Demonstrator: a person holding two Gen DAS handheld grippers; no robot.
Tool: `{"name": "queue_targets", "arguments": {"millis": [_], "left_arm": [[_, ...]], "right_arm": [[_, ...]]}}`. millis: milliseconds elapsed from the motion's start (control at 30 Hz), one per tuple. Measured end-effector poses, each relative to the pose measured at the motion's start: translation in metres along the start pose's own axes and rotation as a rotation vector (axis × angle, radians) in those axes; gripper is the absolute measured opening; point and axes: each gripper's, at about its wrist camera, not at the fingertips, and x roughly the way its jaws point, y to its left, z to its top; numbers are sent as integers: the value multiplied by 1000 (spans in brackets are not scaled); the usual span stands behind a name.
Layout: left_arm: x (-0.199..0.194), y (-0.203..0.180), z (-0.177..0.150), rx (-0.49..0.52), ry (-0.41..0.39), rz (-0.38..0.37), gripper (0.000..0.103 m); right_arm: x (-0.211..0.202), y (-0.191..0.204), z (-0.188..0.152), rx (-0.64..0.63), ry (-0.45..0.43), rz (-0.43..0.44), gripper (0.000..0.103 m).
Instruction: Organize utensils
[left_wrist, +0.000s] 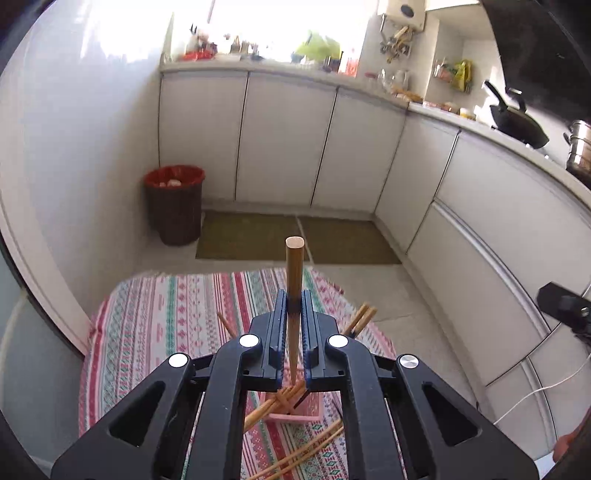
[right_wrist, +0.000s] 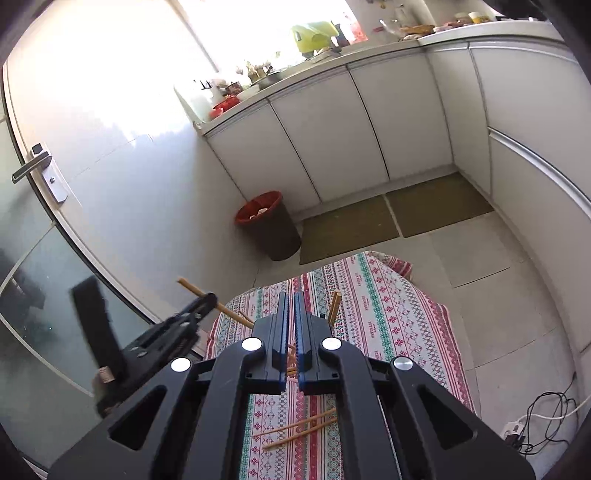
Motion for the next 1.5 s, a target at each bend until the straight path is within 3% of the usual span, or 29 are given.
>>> {"name": "queue_targets", "arguments": {"millis": [367,700,867,933,1000,1067,1100,1133,1233,1500], "left_arm": [[2,-2,6,50,-12,-3,7],[0,-14,3,97,-31,-27,8],[2,-12,-1,104,-23,-24,8],[1,-11,-1,108,-25,-22,8],[1,-10,-2,108,-23,-24,8],[0,-9,-4,106,-21,-24,8],[0,-8,-4,105,-20,-23,8],[-1,-9,-5,103,-20,-20,8],[-8,-8,-4,97,-30,-10,8],[-48,4,-7,53,-108,-38,8]], "right_arm": [[93,-76,-66,125,245,-172,6],[184,-93,-129,14,482,-264,7],[233,-99,-151,-11,528,-280,7],[245,-100,-156,-20,548,-267,17],[251,-101,-159,-35,536,-258,28],[257,-101,-161,-60,525,-267,28],[259,-98,-161,-87,503,-278,21],[262,-96,-160,-107,505,-294,4],[254,-98,-155,-62,476,-278,4],[137,-74,-97,-48,282,-193,4]]}}
